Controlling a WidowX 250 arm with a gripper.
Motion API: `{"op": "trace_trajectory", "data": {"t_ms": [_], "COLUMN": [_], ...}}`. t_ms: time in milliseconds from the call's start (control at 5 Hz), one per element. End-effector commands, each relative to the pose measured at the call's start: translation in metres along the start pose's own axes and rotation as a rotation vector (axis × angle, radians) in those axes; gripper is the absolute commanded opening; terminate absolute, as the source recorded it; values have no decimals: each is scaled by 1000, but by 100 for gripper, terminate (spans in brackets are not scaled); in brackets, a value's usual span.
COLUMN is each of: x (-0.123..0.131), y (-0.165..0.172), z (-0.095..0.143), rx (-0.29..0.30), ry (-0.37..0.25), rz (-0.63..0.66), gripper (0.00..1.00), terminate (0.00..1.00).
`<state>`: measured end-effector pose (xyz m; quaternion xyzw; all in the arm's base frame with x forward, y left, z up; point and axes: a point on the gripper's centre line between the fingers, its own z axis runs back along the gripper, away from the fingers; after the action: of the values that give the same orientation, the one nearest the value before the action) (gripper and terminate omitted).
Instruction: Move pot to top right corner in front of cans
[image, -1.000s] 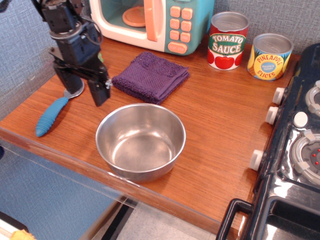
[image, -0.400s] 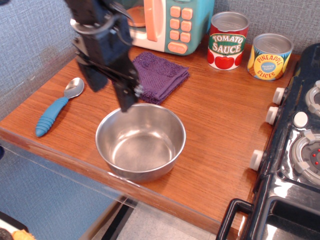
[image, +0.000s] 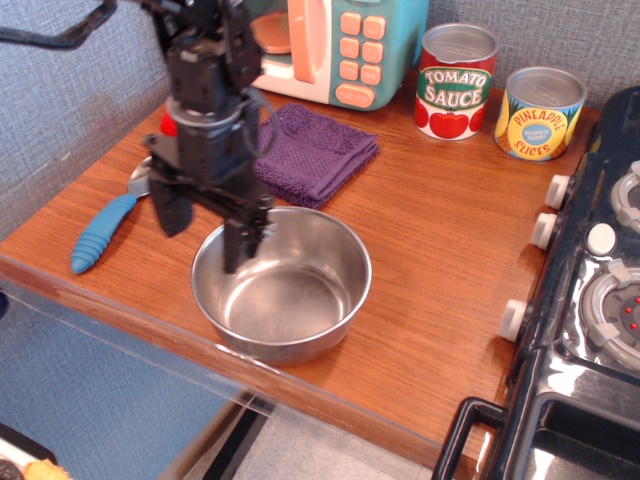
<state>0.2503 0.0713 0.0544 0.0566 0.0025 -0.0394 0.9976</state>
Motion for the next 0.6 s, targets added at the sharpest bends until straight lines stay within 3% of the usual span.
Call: {"op": "trace_trajectory", "data": {"t_ms": [0,200,400], "x": [3,5,5], "y": [10,6,9], "z": [-10,-33,-35], "rx": [10,-17,-31], "ry": [-48,-231,-239], "rz": [41,-7,5], "gripper": [100,100,100], "terminate": [0,0,0]}}
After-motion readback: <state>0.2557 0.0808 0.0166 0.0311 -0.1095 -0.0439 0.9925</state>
